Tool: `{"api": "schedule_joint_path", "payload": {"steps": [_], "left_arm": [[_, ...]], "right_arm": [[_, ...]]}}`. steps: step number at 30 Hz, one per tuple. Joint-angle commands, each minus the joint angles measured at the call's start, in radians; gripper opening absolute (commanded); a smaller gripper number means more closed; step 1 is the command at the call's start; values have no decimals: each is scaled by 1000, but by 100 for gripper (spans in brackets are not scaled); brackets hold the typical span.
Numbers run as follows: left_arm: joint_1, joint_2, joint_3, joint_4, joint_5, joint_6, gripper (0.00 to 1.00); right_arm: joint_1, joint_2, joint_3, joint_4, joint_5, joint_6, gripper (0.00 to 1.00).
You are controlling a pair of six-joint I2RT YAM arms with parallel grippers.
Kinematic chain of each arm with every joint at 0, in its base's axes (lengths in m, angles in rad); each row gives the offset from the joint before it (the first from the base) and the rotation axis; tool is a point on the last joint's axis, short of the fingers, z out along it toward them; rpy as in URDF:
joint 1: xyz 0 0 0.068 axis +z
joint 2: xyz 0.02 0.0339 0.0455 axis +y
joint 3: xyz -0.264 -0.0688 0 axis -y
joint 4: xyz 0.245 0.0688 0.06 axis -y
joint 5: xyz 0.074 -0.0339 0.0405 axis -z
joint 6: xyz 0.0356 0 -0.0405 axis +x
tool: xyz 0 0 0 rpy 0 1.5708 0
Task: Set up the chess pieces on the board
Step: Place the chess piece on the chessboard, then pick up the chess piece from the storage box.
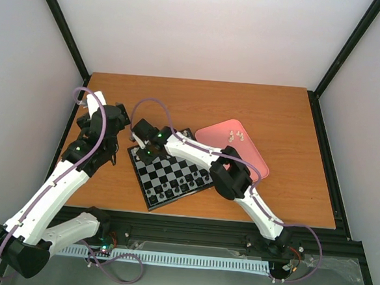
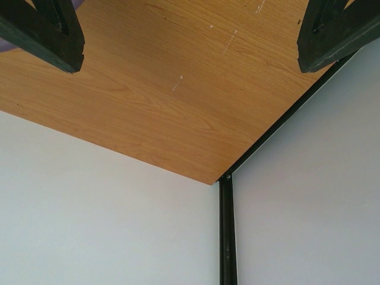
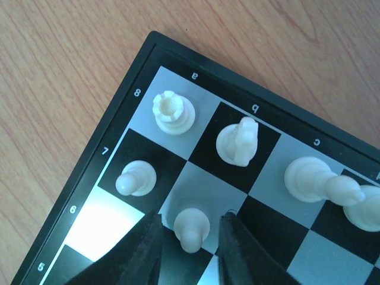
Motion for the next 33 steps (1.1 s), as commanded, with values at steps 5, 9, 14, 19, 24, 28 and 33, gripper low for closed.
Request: {"api": "schedule_joint_path", "payload": {"steps": [5, 9, 14, 19, 24, 28, 33], "left_arm": [[7, -6, 34, 2, -10, -10, 100], [7, -4, 35, 2, -9, -10, 100], [7, -2, 35, 1, -9, -10, 100], [7, 6, 35, 6, -7, -11, 100], [7, 26, 38, 11, -1, -12, 100], [7, 49, 41, 16, 1, -13, 100], [7, 85, 41, 21, -1, -12, 100]], "right_arm": [[12, -183, -125, 78, 62, -7, 34], [13, -277, -214, 124, 77, -12, 40], [-1, -394, -351, 180, 218, -4, 46], [-114, -451, -473, 194, 284, 60, 46], [-248, -492, -600, 231, 380, 109, 46], [-374, -517, -694, 258, 412, 147, 45], [-479, -536, -782, 297, 410, 167, 44]]}}
